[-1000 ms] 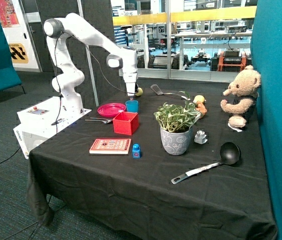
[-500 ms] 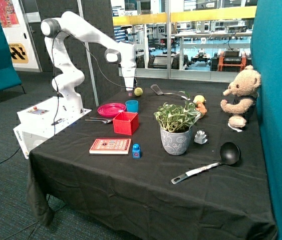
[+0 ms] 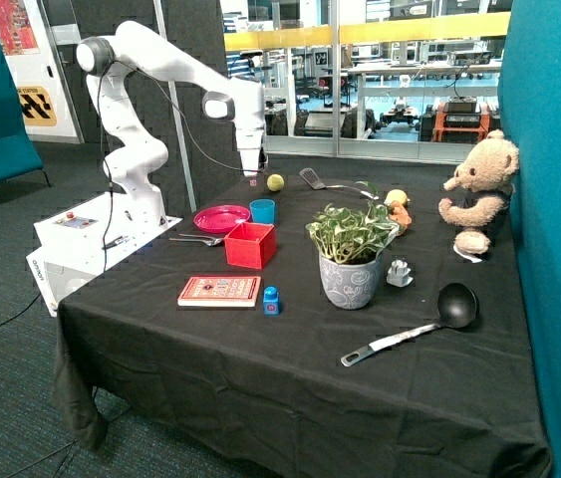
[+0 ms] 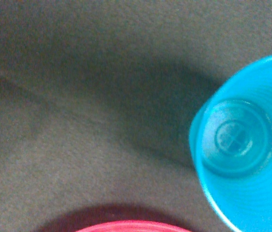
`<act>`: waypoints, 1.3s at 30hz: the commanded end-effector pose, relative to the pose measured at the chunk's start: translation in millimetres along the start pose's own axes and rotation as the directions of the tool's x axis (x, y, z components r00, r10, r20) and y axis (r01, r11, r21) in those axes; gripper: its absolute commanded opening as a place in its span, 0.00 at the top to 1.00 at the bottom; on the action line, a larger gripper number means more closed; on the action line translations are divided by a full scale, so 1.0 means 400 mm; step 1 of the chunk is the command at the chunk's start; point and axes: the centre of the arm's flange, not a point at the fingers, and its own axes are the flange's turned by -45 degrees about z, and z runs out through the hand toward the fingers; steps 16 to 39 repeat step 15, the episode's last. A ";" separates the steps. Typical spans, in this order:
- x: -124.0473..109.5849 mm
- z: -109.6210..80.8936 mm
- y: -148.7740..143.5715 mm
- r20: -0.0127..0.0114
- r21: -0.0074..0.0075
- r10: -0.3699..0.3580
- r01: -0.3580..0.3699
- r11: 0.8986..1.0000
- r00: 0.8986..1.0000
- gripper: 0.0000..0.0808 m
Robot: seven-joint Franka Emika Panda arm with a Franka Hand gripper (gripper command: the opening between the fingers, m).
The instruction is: Set the table
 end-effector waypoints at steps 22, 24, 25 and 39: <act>-0.031 -0.012 0.063 0.003 -0.004 0.051 -0.051 0.999 0.999 0.33; -0.031 -0.012 0.063 0.003 -0.004 0.051 -0.051 0.999 0.999 0.33; -0.031 -0.012 0.063 0.003 -0.004 0.051 -0.051 0.999 0.999 0.33; -0.031 -0.012 0.063 0.003 -0.004 0.051 -0.051 0.999 0.999 0.33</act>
